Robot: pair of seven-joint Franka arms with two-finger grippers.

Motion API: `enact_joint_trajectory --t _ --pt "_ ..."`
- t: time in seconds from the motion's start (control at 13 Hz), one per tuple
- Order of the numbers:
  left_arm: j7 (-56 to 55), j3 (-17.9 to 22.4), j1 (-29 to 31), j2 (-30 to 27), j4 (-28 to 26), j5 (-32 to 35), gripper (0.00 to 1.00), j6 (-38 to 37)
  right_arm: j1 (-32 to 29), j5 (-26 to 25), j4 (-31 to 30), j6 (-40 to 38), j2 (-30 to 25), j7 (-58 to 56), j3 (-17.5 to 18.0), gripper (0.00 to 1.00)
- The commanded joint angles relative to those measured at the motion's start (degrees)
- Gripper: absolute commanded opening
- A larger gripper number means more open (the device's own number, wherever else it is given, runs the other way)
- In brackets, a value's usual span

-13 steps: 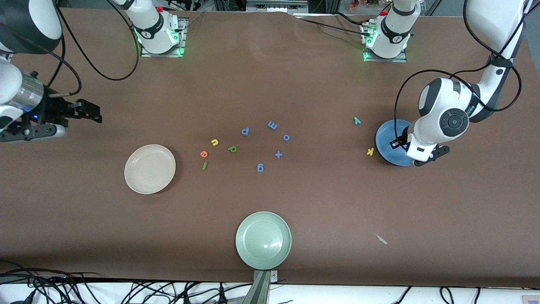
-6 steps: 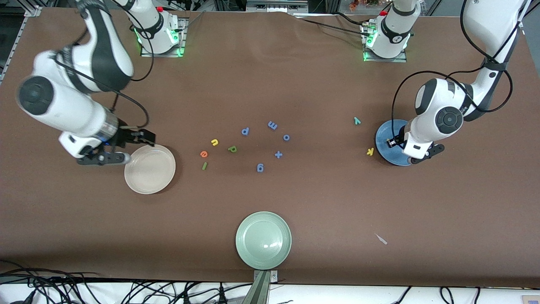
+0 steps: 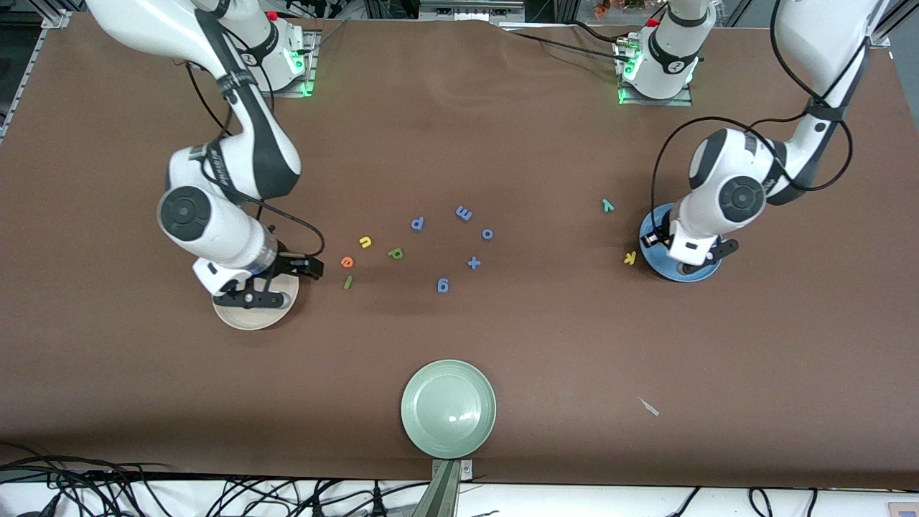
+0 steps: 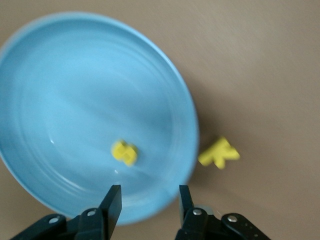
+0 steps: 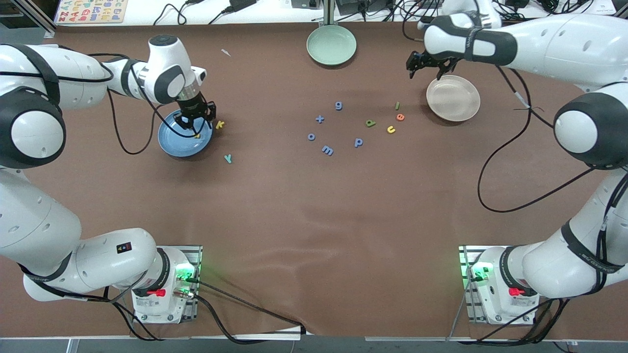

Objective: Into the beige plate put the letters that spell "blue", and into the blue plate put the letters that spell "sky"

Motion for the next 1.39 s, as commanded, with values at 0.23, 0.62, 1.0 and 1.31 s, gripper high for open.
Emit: enact_joint_trajectory --t 0.23,0.62,1.0,1.31 --pt "-13.0 -8.2 0.2 -5.3 -7.9 1.0 0.54 0.8 3.4 -1.2 0.6 6.2 4.3 5.5 -0.6 1.00" --pt "-15.8 -8.8 0.5 -5.1 -15.5 1.1 0.54 14.2 3.9 -3.0 1.0 11.5 7.8 8.6 -0.6 1.00" --pt "-15.8 -8.8 0.5 -4.8 -16.7 1.4 0.53 16.5 4.0 -3.1 1.0 12.1 8.4 9.9 -0.6 1.00" --pt "-15.8 -8.7 0.6 -3.7 -16.8 2.7 0.52 17.1 5.7 -3.1 0.9 14.5 10.5 12.7 -0.6 1.00"
